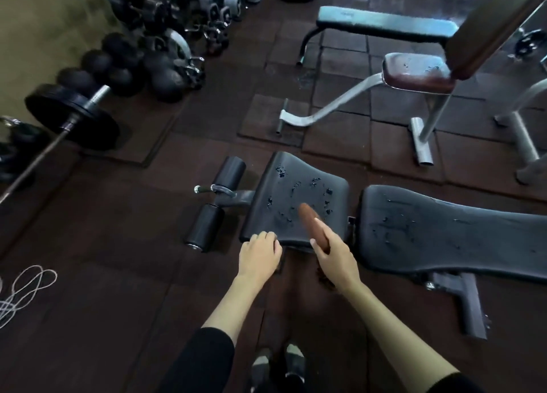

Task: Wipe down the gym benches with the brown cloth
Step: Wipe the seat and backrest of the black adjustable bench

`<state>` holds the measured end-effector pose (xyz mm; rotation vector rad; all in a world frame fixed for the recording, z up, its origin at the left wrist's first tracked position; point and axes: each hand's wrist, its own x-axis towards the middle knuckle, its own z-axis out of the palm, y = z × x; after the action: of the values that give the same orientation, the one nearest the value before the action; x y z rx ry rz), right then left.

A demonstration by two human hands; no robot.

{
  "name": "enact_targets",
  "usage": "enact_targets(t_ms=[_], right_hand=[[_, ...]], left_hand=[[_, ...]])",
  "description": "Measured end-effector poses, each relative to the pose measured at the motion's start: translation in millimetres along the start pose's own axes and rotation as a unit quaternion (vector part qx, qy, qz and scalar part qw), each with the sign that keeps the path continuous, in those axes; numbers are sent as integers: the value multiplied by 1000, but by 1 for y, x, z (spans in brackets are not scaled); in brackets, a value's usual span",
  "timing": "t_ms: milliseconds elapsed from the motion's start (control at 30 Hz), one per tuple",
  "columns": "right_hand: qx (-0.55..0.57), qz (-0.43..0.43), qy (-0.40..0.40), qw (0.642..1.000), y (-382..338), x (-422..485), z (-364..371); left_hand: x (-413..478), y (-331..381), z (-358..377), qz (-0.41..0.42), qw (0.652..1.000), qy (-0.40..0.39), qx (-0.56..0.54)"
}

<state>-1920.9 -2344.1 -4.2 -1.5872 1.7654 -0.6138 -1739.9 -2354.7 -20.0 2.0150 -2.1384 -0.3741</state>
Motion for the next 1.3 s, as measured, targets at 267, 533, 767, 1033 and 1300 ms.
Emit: enact_targets(t_ms=[267, 533, 767, 1033, 1300], right_hand=[[-108, -8, -14, 994, 36, 89, 54], [-269, -22, 20, 963, 102, 170, 145], [-296, -117, 35, 947, 135, 189, 204], [-290, -177, 7, 941, 155, 228, 201], [-249, -119, 58, 959, 135, 261, 214]], left_hand=[[57, -30, 62, -30, 999, -14, -8], [105, -82, 185, -34, 996, 80, -26], [123, -108, 243, -70, 991, 111, -32], [124, -115, 259, -66, 993, 97, -35], [122, -122, 264, -46, 981, 143, -122]])
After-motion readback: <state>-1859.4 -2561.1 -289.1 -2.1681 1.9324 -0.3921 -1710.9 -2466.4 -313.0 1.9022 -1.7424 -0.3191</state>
